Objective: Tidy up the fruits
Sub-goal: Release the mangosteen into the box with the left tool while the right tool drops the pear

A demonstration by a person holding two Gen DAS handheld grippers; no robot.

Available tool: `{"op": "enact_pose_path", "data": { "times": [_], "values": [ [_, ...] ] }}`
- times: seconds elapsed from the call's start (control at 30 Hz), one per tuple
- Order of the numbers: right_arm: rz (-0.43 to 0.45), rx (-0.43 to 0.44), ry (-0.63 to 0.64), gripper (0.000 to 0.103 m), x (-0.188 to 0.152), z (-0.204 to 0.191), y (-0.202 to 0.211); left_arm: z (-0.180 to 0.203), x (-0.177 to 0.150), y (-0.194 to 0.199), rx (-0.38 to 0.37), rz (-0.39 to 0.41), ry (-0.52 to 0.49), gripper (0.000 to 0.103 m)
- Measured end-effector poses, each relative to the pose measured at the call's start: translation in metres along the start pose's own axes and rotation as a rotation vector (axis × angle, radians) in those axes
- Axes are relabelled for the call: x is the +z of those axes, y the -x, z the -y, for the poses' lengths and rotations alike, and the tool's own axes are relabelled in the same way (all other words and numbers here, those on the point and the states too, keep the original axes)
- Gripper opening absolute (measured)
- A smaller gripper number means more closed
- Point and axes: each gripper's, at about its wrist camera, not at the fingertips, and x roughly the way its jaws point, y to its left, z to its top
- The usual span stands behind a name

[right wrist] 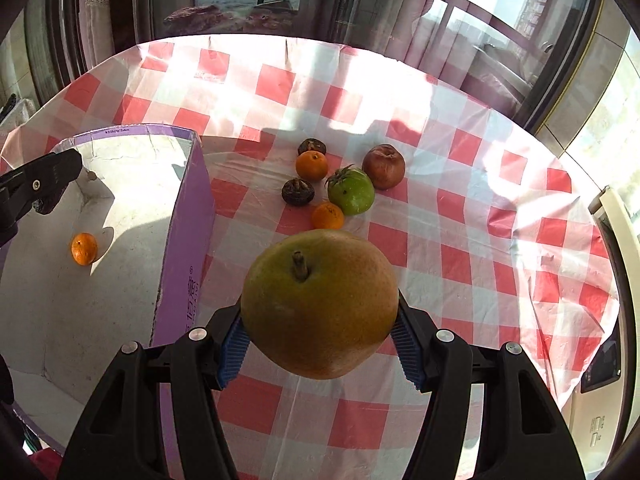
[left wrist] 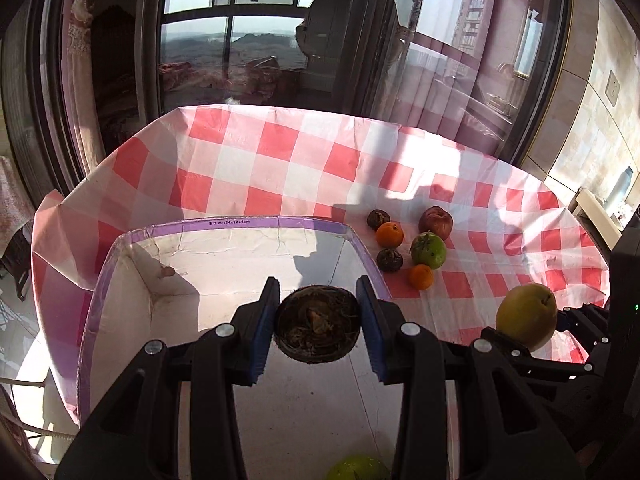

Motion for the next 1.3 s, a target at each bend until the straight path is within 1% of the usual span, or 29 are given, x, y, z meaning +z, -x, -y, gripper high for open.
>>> {"op": "enact_pose_path", "data": {
  "times": [0.23,0.43,0.6,0.63,0.67,0.7,0.77,0.8,0.83,0.93,0.97,1.03,1.1,1.13,1.2,1.3],
  "values": [
    [0.026,0.038,0.078,0.061,0.013,-0.039,0.01,-0.042,-0.013,0.009,0.058,-0.01,0.056,0.039],
    [0.032,0.084,0.153,0.061,0.02,-0.074,0.014,-0.071,-0.034,0.007,0.108,-0.081,0.095,0.039],
    [0.034,0.157,0.203,0.061,0.024,-0.1,0.016,-0.08,-0.05,-0.001,0.132,-0.149,0.09,0.039],
    [0.031,0.18,0.209,0.061,0.026,-0.106,0.015,-0.081,-0.053,-0.003,0.141,-0.162,0.084,0.039],
    [0.02,0.223,0.21,0.061,0.027,-0.11,0.014,-0.081,-0.056,-0.006,0.152,-0.178,0.079,0.039],
    [0.002,0.266,0.212,0.061,0.028,-0.116,0.011,-0.083,-0.059,-0.009,0.157,-0.199,0.081,0.039],
    [-0.044,0.32,0.239,0.061,0.03,-0.131,0.001,-0.086,-0.061,-0.015,0.161,-0.238,0.095,0.039],
    [-0.067,0.34,0.262,0.061,0.03,-0.14,-0.004,-0.087,-0.06,-0.018,0.171,-0.255,0.094,0.039],
    [-0.089,0.347,0.285,0.062,0.029,-0.148,-0.01,-0.09,-0.06,-0.023,0.201,-0.274,0.097,0.039],
    [-0.157,0.356,0.339,0.062,0.022,-0.164,-0.029,-0.099,-0.058,-0.035,0.21,-0.337,0.104,0.039],
    [-0.173,0.35,0.36,0.062,0.019,-0.168,-0.035,-0.099,-0.058,-0.039,0.212,-0.354,0.089,0.04],
    [-0.209,0.351,0.409,0.062,0.012,-0.177,-0.044,-0.094,-0.058,-0.048,0.215,-0.39,0.03,0.04],
    [-0.274,0.361,0.466,0.062,0.005,-0.188,-0.054,-0.09,-0.061,-0.059,0.237,-0.412,-0.022,0.04],
    [-0.304,0.368,0.493,0.061,0.003,-0.193,-0.057,-0.09,-0.063,-0.067,0.244,-0.441,-0.033,0.04],
    [-0.352,0.374,0.519,0.061,0.001,-0.2,-0.064,-0.098,-0.066,-0.077,0.22,-0.504,0.005,0.04],
    [-0.432,0.355,0.525,0.061,-0.002,-0.205,-0.076,-0.102,-0.071,-0.088,0.195,-0.569,0.01,0.04]
  ]
}}
